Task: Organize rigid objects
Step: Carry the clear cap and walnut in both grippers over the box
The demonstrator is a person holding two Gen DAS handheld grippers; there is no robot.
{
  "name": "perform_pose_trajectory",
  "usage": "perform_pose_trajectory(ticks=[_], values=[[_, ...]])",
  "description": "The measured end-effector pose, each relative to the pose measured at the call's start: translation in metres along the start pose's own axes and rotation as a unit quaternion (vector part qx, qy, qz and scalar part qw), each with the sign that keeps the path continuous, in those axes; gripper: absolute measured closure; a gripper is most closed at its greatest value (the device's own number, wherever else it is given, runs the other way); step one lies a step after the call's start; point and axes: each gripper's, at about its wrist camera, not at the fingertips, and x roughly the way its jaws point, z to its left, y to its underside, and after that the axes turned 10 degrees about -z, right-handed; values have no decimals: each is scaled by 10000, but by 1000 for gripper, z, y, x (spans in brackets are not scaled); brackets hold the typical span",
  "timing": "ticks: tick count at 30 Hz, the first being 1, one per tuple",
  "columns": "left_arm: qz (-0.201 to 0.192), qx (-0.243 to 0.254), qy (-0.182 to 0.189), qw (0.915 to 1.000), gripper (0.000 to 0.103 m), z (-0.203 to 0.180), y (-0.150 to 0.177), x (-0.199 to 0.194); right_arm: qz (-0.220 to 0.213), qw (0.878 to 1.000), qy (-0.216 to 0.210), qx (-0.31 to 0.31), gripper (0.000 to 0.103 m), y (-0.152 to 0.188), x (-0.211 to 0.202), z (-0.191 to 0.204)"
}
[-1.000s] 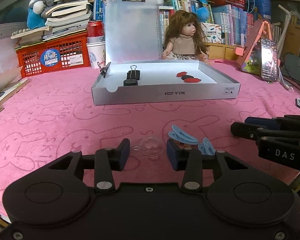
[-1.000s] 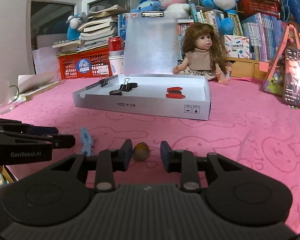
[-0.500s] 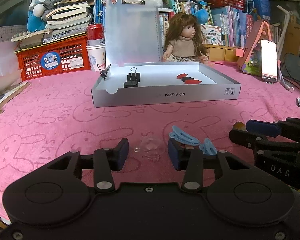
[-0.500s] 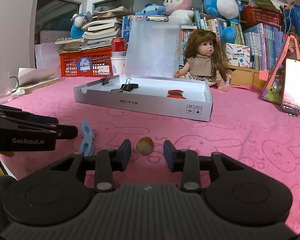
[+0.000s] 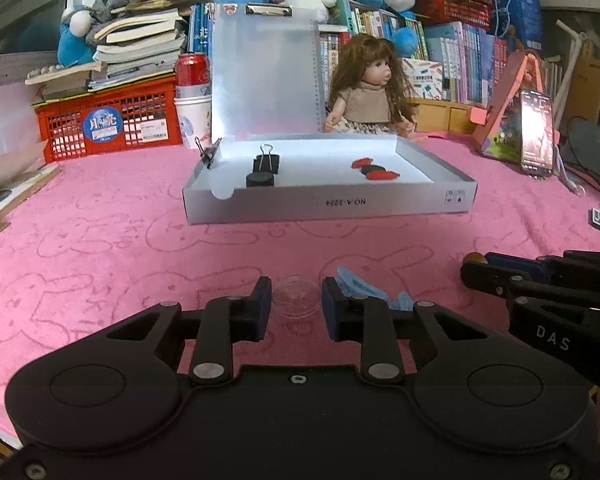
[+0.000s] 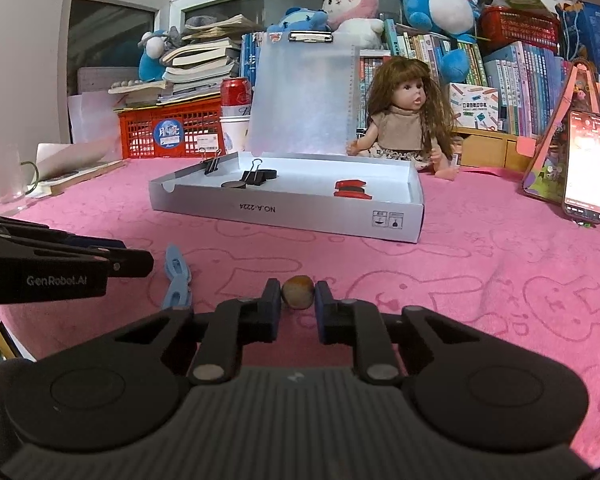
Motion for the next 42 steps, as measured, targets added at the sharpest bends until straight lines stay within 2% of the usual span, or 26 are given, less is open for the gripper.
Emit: perform_pose_trajectory(ticks=[7, 12, 29, 42], values=[[27, -95, -8, 10000, 77, 1, -12, 2, -96, 9998, 116, 144, 81, -14, 3, -6], [247, -442, 210, 9985, 77, 7, -19, 10, -137, 9995, 188, 209, 81, -22, 6, -8], [264, -242, -44, 9993, 77, 2, -27, 16, -2, 9991, 286, 301, 81, -26, 12, -7], [289, -255, -52, 9992, 77, 2, -28, 16, 8, 9992, 299, 262, 81, -26, 12, -5]])
